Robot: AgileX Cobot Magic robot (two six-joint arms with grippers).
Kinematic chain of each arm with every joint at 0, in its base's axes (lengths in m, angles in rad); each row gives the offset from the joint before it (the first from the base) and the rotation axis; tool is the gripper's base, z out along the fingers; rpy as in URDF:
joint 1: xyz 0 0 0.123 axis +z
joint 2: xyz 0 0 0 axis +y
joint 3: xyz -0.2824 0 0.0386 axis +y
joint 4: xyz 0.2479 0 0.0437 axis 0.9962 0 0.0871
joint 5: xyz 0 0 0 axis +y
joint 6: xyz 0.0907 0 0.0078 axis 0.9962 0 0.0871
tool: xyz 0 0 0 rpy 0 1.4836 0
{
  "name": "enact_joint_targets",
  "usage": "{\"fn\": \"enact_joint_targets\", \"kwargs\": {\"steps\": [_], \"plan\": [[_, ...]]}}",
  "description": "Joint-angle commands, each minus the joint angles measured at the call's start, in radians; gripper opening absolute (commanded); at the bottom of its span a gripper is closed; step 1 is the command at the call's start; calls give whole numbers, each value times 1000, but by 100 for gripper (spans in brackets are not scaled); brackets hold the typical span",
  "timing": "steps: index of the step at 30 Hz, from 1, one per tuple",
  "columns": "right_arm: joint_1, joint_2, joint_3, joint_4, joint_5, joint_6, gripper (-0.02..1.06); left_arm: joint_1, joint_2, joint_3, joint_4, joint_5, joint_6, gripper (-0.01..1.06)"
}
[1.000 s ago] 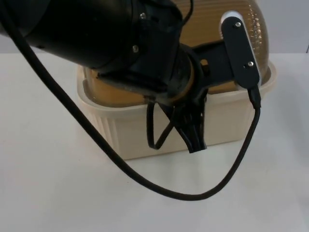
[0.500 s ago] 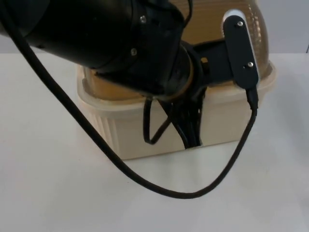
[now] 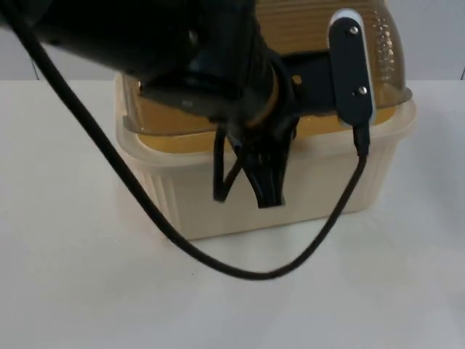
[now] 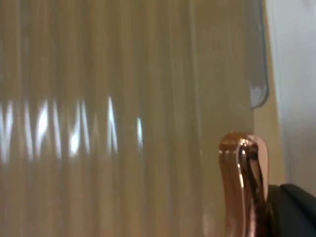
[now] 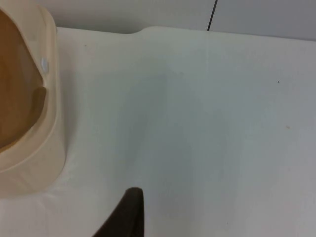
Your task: Open the box lid with the left hand, place the block into the box with the right hand, then close the box lid with the left hand.
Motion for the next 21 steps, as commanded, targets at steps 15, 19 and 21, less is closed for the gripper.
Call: {"fn": "enact_joint_targets", "kwargs": {"steps": [15, 19, 21], "plan": [[-3, -5, -7, -3, -2, 3, 105, 149, -22, -175, -518, 54, 549, 0], [-3, -5, -5, -3, -2, 3, 105, 182, -22, -217, -725, 65, 698, 0], [-3, -5, -5, -3, -2, 3, 105, 209, -22, -241, -841, 77, 749, 0]]}}
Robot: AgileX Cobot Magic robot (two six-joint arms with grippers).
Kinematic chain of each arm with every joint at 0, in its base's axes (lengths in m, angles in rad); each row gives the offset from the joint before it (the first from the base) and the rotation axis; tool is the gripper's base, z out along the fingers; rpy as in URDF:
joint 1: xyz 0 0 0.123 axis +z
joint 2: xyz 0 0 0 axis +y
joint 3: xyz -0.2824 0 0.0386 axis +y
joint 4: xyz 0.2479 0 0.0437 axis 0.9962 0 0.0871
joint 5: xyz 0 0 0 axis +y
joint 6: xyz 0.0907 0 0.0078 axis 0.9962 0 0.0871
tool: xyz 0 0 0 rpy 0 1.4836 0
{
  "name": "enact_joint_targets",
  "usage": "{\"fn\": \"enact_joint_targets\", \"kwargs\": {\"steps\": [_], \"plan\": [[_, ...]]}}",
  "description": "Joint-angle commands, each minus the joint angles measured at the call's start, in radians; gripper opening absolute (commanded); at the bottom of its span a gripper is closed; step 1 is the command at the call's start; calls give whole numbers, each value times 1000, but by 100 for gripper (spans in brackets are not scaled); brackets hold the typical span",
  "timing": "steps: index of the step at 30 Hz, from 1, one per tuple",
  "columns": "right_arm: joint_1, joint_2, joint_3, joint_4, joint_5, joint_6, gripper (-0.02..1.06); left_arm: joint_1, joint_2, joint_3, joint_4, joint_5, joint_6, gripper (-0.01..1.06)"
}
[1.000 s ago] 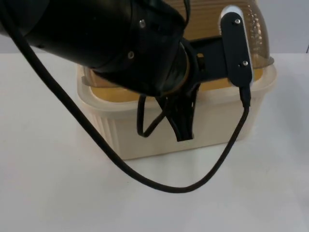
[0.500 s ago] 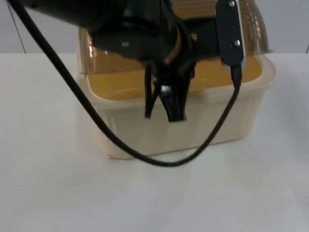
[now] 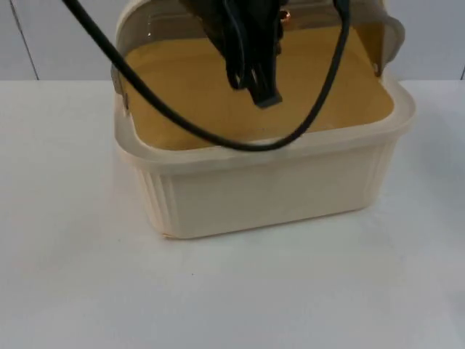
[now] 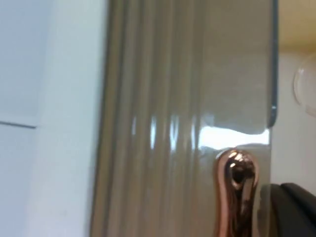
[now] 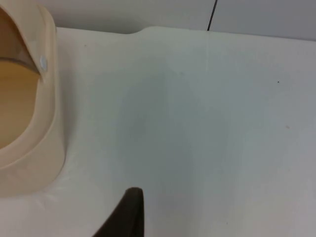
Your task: Open the box lid with the left hand, place the block into the box with the right hand, then close the box lid with the left hand.
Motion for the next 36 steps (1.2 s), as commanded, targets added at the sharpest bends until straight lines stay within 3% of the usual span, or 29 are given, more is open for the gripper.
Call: {"fn": "enact_joint_targets", "kwargs": {"steps": [1, 7, 13, 20, 24, 29, 36], "plan": [[-3, -5, -5, -3, -2, 3, 105, 37, -3, -14, -97, 73, 31, 0], [-3, -5, -5, -3, -2, 3, 105, 95, -1, -63, -277, 95, 0, 0], [-3, -5, -5, -3, -2, 3, 105, 117, -1, -84, -271, 95, -5, 0], [-3, -5, -5, 1, -2, 3, 105, 115, -12, -84, -342, 228, -10, 0], [-3, -5, -5, 1, -2, 3, 105, 115, -49, -84, -437, 346, -119, 0], [-3, -5, -5, 4, 1, 3, 105, 115, -116, -84, -501, 395, -255, 0], [-3, -5, -5, 6, 22, 3, 105, 115, -224, -79, -544, 409, -277, 0]]}}
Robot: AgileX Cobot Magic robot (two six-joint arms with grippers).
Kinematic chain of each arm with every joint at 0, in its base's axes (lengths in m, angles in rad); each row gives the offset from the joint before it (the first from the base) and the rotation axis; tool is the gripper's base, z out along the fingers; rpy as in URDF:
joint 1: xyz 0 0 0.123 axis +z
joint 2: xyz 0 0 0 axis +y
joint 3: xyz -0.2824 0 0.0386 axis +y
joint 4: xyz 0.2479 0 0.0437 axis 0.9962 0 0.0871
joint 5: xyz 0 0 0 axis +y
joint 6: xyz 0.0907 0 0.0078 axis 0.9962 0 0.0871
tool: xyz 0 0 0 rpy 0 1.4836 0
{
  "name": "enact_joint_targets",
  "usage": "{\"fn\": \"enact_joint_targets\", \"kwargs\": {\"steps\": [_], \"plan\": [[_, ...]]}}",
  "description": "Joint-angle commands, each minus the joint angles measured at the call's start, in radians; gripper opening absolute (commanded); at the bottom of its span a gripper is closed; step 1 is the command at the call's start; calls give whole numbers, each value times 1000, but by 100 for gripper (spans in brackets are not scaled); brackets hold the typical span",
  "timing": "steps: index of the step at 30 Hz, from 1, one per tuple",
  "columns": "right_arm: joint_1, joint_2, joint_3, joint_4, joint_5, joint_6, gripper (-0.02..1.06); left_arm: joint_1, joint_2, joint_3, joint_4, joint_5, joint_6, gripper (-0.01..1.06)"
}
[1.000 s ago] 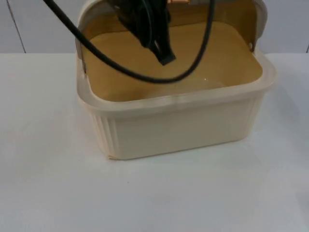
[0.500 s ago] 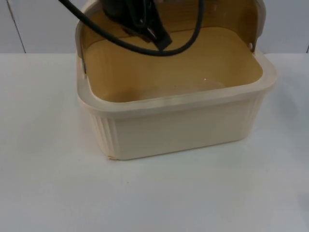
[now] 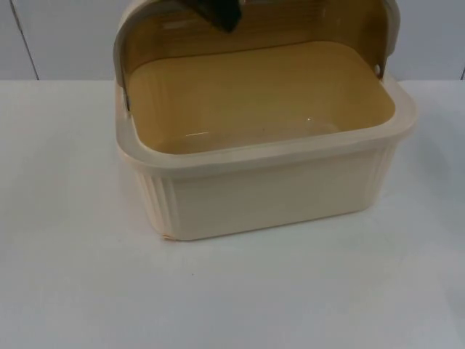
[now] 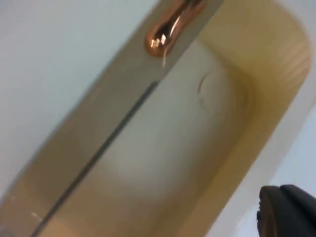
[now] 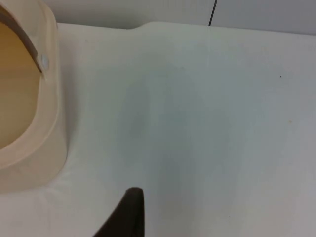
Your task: Open the box lid with the left hand, place the block into the box with the right hand, then close the box lid with the left hand.
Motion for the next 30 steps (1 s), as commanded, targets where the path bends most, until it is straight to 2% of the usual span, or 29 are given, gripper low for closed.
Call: {"fn": "enact_joint_targets", "kwargs": {"steps": [1, 5, 9, 10, 14, 16, 19, 22, 23, 25, 28, 29, 30], "plan": [[-3, -5, -5, 3, 6, -1, 105, 1, -42, -1, -18, 7, -14, 0], [-3, -5, -5, 3, 4, -1, 105, 3, -115, -1, 43, -3, -43, 0], [-3, -5, -5, 3, -1, -1, 105, 3, -221, -1, 255, -4, -148, 0], [-3, -5, -5, 3, -1, -1, 105, 3, -221, -1, 255, -4, -148, 0], [-3, -5, -5, 6, -20, -1, 105, 3, -315, 6, 568, -1, -254, 0], [-3, -5, -5, 9, -20, -1, 105, 38, -349, 30, 661, 0, -334, 0], [-3, -5, -5, 9, -20, -1, 105, 110, -376, 66, 641, -17, -357, 0], [-3, -5, -5, 11, -20, -1, 105, 278, -416, 158, 555, -108, -365, 0], [-3, -5, -5, 11, -20, -1, 105, 278, -416, 158, 555, -108, -365, 0], [-3, -5, -5, 11, -22, -1, 105, 390, -435, 233, 505, -171, -365, 0], [-3, -5, -5, 11, -22, -1, 105, 539, -441, 308, 436, -186, -362, 0], [-3, -5, -5, 11, -22, -1, 105, 539, -441, 308, 436, -186, -362, 0], [-3, -5, -5, 18, -25, -1, 105, 578, -441, 330, 396, -191, -360, 0]]}}
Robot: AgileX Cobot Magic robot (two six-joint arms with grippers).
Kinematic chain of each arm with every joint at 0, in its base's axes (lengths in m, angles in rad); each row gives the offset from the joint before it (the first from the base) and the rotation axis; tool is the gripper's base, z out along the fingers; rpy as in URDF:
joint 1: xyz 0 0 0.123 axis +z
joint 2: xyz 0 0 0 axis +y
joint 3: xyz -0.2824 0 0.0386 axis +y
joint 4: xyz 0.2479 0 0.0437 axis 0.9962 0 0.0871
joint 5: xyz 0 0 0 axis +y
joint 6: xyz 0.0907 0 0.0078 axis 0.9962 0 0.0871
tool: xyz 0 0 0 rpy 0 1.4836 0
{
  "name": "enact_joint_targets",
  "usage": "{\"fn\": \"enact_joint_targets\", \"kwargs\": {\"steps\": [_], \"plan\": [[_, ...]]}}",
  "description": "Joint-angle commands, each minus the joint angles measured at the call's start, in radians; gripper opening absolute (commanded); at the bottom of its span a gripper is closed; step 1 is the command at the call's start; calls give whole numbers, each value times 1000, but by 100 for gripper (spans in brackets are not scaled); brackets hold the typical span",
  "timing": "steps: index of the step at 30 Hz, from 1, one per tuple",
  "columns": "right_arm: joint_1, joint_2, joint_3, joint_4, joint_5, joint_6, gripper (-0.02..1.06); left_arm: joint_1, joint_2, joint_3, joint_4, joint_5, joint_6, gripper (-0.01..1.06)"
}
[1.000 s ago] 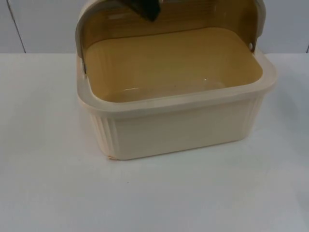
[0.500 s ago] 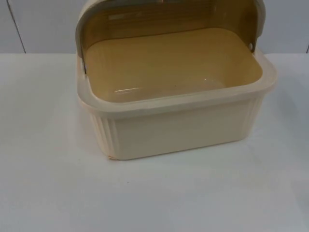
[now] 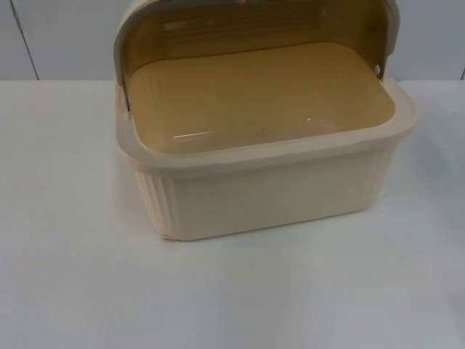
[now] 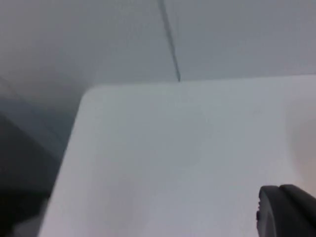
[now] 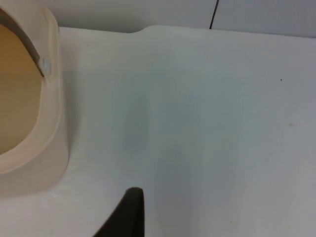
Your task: Open the box lid with the left hand, place the block into the box with the right hand, then close the box lid with the left hand.
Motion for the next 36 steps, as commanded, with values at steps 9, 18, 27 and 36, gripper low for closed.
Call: {"fn": "enact_joint_targets", "kwargs": {"steps": [9, 18, 27, 36], "plan": [[-3, -5, -5, 29, -24, -1, 105, 85, -9, 59, -681, -49, 561, 0], [-3, -5, -5, 29, -24, -1, 105, 85, 33, 60, -644, -61, 498, 14], [-3, -5, -5, 29, -22, -1, 105, 85, 44, 60, -659, -66, 501, 105], [-3, -5, -5, 45, -20, -1, 105, 85, 44, 60, -660, -52, 504, 105]]}}
